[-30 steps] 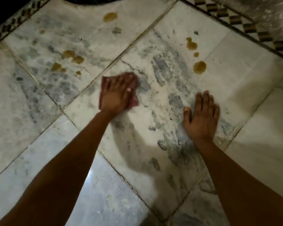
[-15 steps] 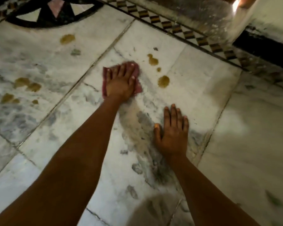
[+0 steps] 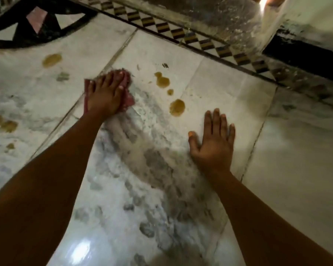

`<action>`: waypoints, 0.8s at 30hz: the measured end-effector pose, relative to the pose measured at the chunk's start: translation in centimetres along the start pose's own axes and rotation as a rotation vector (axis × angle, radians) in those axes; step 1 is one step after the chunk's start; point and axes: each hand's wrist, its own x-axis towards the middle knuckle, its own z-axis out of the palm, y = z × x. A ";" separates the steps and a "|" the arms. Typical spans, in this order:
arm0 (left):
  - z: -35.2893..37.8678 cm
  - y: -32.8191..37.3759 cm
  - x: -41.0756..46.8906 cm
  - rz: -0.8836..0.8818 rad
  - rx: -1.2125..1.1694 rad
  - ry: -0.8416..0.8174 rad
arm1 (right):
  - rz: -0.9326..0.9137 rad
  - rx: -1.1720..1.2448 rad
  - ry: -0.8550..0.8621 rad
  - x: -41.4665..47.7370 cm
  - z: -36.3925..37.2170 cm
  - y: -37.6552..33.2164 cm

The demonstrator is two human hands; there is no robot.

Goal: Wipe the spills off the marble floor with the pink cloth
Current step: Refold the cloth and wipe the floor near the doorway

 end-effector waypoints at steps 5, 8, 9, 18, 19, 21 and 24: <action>-0.8 4.9 6.7 0.062 -0.164 -0.015 | 0.008 -0.002 -0.002 0.3 -0.3 -0.2; -1.0 9.9 5.9 0.230 -0.142 -0.072 | 0.018 -0.016 -0.011 0.2 -0.4 -0.3; -0.7 11.1 4.8 0.314 -0.121 -0.080 | 0.020 -0.014 -0.014 0.3 -0.5 -0.3; 0.1 9.0 6.5 0.188 0.035 -0.024 | 0.023 -0.002 -0.001 0.3 -0.4 -0.2; 0.1 10.1 7.4 0.185 0.024 -0.031 | 0.025 -0.007 -0.004 0.3 -0.4 -0.2; 0.4 12.5 7.0 0.267 0.020 -0.044 | 0.029 -0.002 -0.012 0.3 -0.4 -0.1; 0.8 12.3 2.4 0.536 0.037 -0.092 | 0.028 0.013 -0.008 0.3 -0.6 -0.2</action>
